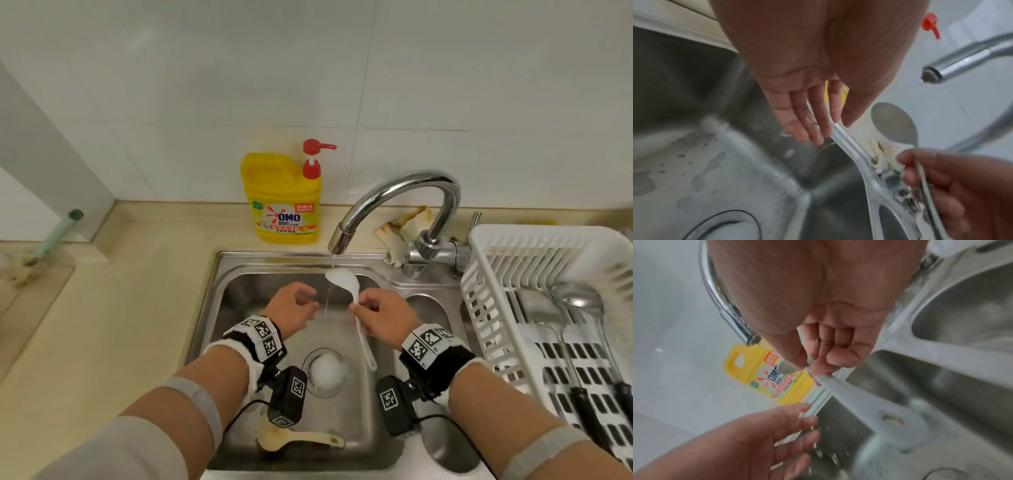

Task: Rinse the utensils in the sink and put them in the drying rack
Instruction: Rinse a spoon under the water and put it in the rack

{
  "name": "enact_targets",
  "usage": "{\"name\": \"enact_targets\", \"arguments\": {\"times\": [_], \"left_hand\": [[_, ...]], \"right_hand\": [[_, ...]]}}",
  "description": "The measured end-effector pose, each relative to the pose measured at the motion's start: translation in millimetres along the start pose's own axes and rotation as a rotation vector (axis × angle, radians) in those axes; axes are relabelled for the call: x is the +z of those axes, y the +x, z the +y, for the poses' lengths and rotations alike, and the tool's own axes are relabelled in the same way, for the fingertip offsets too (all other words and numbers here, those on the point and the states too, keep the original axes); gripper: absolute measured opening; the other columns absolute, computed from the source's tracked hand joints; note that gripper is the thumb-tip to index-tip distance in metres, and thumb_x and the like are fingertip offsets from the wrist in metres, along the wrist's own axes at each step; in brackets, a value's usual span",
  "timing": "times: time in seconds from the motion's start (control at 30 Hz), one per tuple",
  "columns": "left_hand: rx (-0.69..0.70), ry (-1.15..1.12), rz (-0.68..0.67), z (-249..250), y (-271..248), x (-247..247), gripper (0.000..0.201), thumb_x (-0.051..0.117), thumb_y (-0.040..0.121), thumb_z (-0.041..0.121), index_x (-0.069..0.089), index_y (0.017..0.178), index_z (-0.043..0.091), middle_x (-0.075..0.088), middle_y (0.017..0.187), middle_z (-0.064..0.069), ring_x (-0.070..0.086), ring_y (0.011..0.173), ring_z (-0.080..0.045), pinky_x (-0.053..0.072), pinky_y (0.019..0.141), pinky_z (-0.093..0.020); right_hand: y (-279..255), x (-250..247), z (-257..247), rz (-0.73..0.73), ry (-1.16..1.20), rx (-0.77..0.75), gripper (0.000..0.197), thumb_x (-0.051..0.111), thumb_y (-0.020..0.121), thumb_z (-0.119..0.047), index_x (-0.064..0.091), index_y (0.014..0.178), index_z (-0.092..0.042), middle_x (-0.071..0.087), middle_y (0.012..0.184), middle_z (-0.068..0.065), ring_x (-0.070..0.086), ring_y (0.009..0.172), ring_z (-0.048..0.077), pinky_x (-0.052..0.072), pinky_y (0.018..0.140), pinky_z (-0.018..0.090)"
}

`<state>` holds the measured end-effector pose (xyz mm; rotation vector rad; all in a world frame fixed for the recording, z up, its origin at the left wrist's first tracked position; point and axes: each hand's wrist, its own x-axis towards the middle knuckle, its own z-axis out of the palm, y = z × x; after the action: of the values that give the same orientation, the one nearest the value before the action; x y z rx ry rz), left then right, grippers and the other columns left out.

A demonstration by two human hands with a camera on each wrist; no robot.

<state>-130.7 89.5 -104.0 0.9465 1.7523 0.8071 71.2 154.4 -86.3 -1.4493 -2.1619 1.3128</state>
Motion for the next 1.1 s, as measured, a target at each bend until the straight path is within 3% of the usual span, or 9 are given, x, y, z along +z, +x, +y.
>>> {"name": "enact_targets", "arguments": {"times": [0.13,0.3,0.4,0.53,0.6,0.77,0.87,1.0,1.1], "left_hand": [[0.096,0.397,-0.133,10,-11,24,0.007,0.060,0.092,0.026,0.062,0.088,0.031,0.073,0.098,0.002,0.072,0.089,-0.016,0.057,0.089,-0.039],[0.283,0.614,-0.215,50,-20,67,0.011,0.053,0.095,0.026,0.063,0.096,0.031,0.069,0.106,0.006,0.066,0.099,-0.019,0.053,0.092,-0.036],[0.389,0.669,-0.220,79,-24,95,0.017,0.048,0.095,0.025,0.063,0.097,0.033,0.070,0.106,0.005,0.065,0.098,-0.020,0.054,0.091,-0.039],[0.479,0.721,-0.190,113,-30,128,0.018,0.048,0.097,0.027,0.064,0.104,0.033,0.067,0.112,0.007,0.063,0.102,-0.018,0.053,0.093,-0.039],[0.477,0.733,-0.173,121,-29,144,0.018,0.047,0.097,0.028,0.063,0.102,0.035,0.066,0.109,0.008,0.063,0.099,-0.017,0.054,0.091,-0.041],[0.414,0.766,-0.117,128,-29,179,0.017,0.046,0.097,0.030,0.061,0.099,0.037,0.066,0.107,0.011,0.063,0.097,-0.014,0.054,0.090,-0.042],[0.361,0.766,-0.079,127,-29,197,0.014,0.047,0.097,0.030,0.059,0.097,0.037,0.066,0.107,0.010,0.063,0.097,-0.014,0.054,0.088,-0.037],[0.287,0.773,-0.036,126,-33,215,0.014,0.048,0.097,0.030,0.061,0.102,0.031,0.066,0.106,0.010,0.062,0.097,-0.014,0.051,0.085,-0.031],[0.234,0.777,-0.002,125,-35,220,0.013,0.050,0.097,0.030,0.061,0.103,0.032,0.065,0.107,0.011,0.062,0.097,-0.013,0.052,0.086,-0.031]], "right_hand": [[-30,-29,-1,0.054,-0.043,0.063,0.015,0.065,0.091,-0.026,0.063,0.078,-0.017,0.074,0.065,-0.002,0.066,0.055,0.008,0.056,0.068,0.034],[-75,-85,-6,0.123,-0.173,0.097,0.017,0.062,0.090,-0.027,0.064,0.078,-0.016,0.073,0.064,-0.002,0.069,0.063,0.010,0.057,0.075,0.035],[-102,-134,-5,0.243,-0.258,0.120,0.019,0.061,0.091,-0.026,0.063,0.074,-0.018,0.073,0.063,-0.004,0.070,0.061,0.010,0.059,0.071,0.035],[-126,-207,22,0.365,-0.256,0.222,0.020,0.060,0.092,-0.022,0.065,0.077,-0.008,0.073,0.062,-0.001,0.069,0.055,0.007,0.057,0.061,0.024],[-129,-236,50,0.372,-0.302,0.290,0.021,0.061,0.091,-0.023,0.066,0.077,-0.008,0.073,0.060,-0.002,0.072,0.058,0.013,0.060,0.065,0.030],[-121,-257,126,0.184,-0.532,0.429,0.026,0.061,0.088,-0.028,0.072,0.075,-0.009,0.074,0.066,0.001,0.071,0.066,0.015,0.056,0.062,0.026],[-112,-247,158,0.043,-0.577,0.419,0.030,0.060,0.088,-0.028,0.067,0.063,-0.014,0.072,0.061,0.000,0.067,0.061,0.011,0.052,0.055,0.021],[-99,-230,186,-0.012,-0.577,0.408,0.026,0.060,0.093,-0.036,0.063,0.082,-0.013,0.071,0.069,0.000,0.070,0.065,0.015,0.061,0.067,0.029],[-90,-225,193,0.032,-0.580,0.331,0.024,0.058,0.094,-0.036,0.052,0.078,-0.019,0.061,0.069,-0.003,0.061,0.064,0.014,0.049,0.054,0.023]]}}
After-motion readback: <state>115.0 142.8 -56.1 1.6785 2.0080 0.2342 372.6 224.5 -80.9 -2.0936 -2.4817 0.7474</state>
